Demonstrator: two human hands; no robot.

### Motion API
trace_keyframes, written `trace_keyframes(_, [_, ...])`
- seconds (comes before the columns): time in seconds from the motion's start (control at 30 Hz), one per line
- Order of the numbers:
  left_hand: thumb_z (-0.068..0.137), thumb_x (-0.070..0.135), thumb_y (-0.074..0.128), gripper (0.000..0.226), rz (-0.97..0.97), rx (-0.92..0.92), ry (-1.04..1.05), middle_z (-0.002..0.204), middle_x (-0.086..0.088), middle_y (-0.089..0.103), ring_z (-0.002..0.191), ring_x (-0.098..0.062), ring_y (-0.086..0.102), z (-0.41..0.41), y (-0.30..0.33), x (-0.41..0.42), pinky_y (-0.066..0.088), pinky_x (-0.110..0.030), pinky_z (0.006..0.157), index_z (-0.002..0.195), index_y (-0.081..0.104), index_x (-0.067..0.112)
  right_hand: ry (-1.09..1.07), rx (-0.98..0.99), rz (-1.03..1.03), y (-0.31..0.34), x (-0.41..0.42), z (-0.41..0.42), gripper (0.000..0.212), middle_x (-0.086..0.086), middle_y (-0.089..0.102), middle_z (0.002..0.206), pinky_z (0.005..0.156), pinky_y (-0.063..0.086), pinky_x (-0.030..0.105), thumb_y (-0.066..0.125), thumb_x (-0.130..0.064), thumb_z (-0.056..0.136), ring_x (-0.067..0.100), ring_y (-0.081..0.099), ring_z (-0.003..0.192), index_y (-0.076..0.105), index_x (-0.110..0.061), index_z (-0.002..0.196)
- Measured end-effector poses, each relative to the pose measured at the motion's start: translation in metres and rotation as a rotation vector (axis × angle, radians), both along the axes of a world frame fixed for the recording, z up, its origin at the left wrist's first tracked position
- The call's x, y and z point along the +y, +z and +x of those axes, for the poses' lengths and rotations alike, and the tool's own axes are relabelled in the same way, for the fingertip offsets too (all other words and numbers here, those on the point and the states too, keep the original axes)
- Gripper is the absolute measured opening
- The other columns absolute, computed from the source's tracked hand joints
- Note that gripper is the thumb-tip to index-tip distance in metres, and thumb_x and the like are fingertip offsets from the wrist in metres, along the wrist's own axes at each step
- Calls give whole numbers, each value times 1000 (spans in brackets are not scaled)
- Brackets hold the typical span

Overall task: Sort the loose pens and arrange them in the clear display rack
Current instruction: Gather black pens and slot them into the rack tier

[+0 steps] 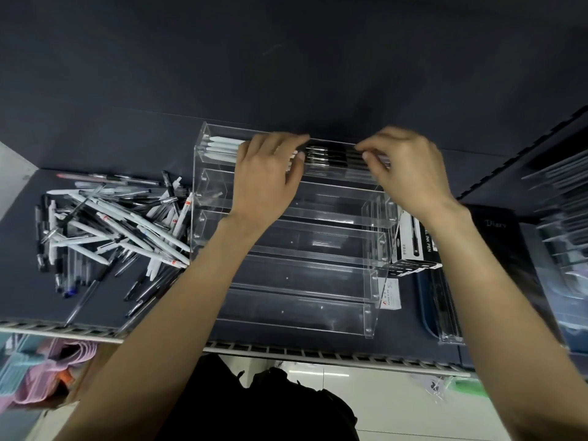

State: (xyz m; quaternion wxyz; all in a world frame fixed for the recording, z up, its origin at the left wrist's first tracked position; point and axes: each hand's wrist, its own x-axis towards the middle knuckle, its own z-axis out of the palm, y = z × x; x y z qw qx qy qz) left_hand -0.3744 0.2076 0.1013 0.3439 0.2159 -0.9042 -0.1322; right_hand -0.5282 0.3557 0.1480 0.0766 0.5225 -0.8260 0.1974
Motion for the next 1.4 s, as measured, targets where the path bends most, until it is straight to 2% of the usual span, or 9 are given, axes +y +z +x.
trace_keyframes(0.17, [94,9,48,20,28,412,25,85,3,65,79,-13,53,65,6,3,34,-26,79,104,65,13,25,-91,-366,2,5,67,18,1,70,93,81,47,37,55,-10,92,21,61,88,71,-12,102])
trace_keyframes(0.33, [96,11,43,18,190,494,251,85,6,56,69,-20,53,172,-18,-7,41,-35,67,102,58,18,272,-244,-333,-26,-28,164,18,-2,70,91,81,45,35,55,-12,91,18,60,88,71,-12,100])
trace_keyframes(0.4, [96,12,46,18,355,375,393,84,3,60,71,-16,55,218,-30,-23,42,-31,66,100,60,23,362,-284,-231,-42,-50,201,18,-3,69,91,81,46,33,55,-14,90,18,58,90,72,-14,98])
trace_keyframes(0.53, [91,13,56,20,687,-192,541,97,6,68,89,-17,65,306,-68,-72,48,-30,77,102,65,25,428,-344,47,-73,-97,262,18,-4,66,99,83,50,34,58,-15,89,18,56,98,71,-17,101])
trace_keyframes(0.7, [85,25,67,30,667,-469,568,107,-6,67,98,-26,63,355,-92,-113,49,-36,81,114,65,17,403,-211,535,-113,-146,303,49,1,44,132,98,39,34,58,-9,89,23,37,122,47,-24,134])
trace_keyframes(0.8, [83,36,68,32,633,-546,425,106,-3,63,92,-27,63,352,-100,-122,52,-38,79,111,62,20,341,-157,696,-130,-157,319,62,8,34,131,90,46,38,58,4,81,29,34,118,42,-22,134])
trace_keyframes(1.13, [91,26,63,36,432,-731,144,117,-3,58,98,-24,63,313,-118,-127,53,-33,80,123,51,16,281,34,579,-149,-159,332,48,-3,60,85,56,51,29,84,-5,51,19,58,78,61,-19,90])
trace_keyframes(1.3, [84,15,67,36,771,-576,95,108,-3,67,99,-17,63,313,-117,-128,48,-26,89,119,59,11,378,140,593,-147,-162,334,39,-3,61,78,46,45,23,82,-4,53,17,58,73,68,-18,86])
trace_keyframes(1.4, [89,20,59,28,897,-570,117,100,-3,65,97,-19,62,315,-116,-128,45,-24,81,114,62,9,471,185,560,-149,-165,330,32,2,61,81,50,47,27,77,-1,61,21,59,76,69,-12,90])
